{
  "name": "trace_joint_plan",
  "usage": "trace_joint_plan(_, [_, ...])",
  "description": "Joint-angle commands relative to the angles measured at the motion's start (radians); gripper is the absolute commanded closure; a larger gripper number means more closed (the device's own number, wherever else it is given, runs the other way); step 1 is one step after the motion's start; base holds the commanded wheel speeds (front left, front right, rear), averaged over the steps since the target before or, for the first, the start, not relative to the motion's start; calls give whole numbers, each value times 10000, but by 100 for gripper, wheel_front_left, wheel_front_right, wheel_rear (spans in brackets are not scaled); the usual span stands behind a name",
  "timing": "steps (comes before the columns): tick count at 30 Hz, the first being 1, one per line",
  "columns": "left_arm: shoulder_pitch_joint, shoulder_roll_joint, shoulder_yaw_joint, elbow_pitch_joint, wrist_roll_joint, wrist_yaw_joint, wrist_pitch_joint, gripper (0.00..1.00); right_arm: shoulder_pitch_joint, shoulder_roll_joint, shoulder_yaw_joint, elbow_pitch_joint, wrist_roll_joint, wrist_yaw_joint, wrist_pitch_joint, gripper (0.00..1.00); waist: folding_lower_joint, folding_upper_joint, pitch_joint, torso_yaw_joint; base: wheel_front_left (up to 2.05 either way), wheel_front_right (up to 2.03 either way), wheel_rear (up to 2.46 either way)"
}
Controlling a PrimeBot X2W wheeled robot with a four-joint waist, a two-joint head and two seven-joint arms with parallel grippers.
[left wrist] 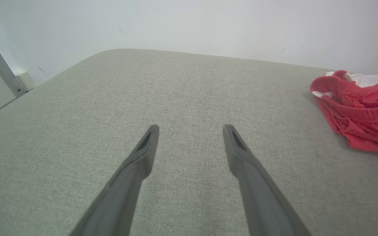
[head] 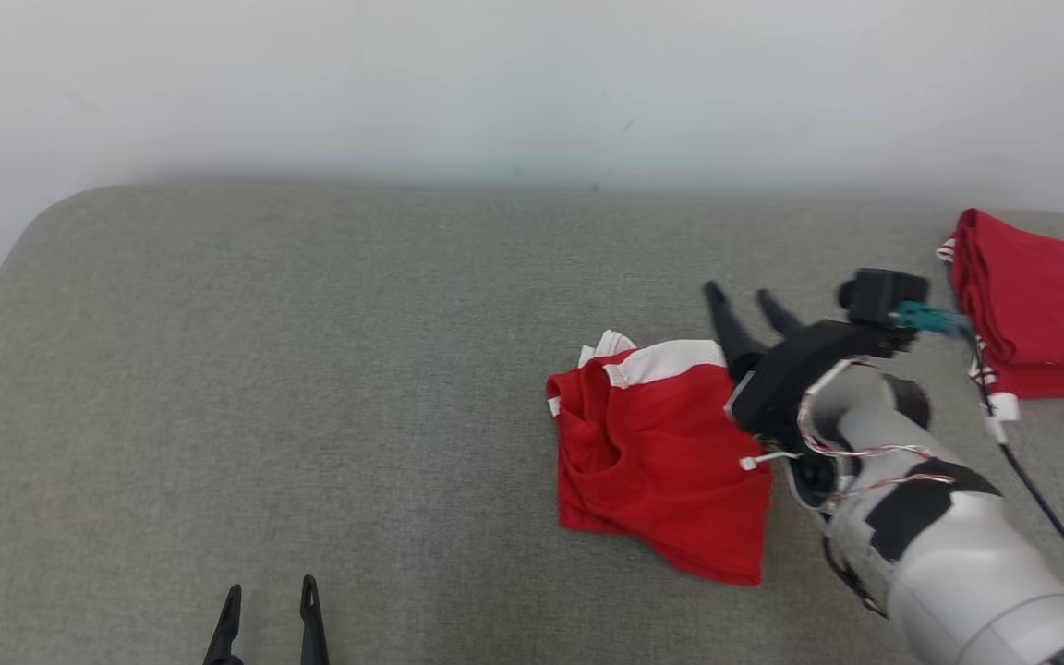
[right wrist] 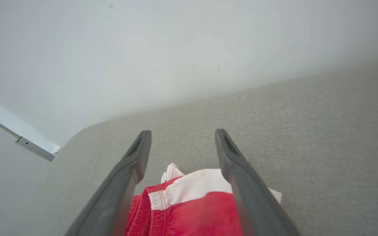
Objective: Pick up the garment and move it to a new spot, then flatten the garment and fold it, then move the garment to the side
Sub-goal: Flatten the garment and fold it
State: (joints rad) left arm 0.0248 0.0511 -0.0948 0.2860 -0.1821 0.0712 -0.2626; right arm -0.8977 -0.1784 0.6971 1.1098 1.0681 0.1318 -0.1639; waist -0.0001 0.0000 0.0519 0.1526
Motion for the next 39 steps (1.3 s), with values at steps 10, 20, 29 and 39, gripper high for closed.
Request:
trace_joint_plan(10, [254, -11, 465, -299, 504, 127, -31, 0, 1518, -1188, -964, -1903, -1533, -15, -1014, 0, 1, 0, -115, -729, 0, 0, 0])
trace_joint_plan(20, [426, -10, 877, -753, 866, 169, -29, 0, 5812, -746, -5499, -6091, -6376, -15, -1013, 0, 1, 0, -221, -1214, 0, 0, 0])
trace_joint_plan(29, [733, -8, 1067, -1005, 1014, -255, -29, 0, 8338, 613, -6927, -8496, -8456, -15, -1017, 0, 1, 0, -319, -1433, 0, 0, 0])
trace_joint_plan(39, [914, -2, 957, -982, 1696, -286, -29, 0, 9344, 1254, -7250, -9181, -9257, -15, -1017, 0, 1, 0, -344, -1298, 0, 0, 0])
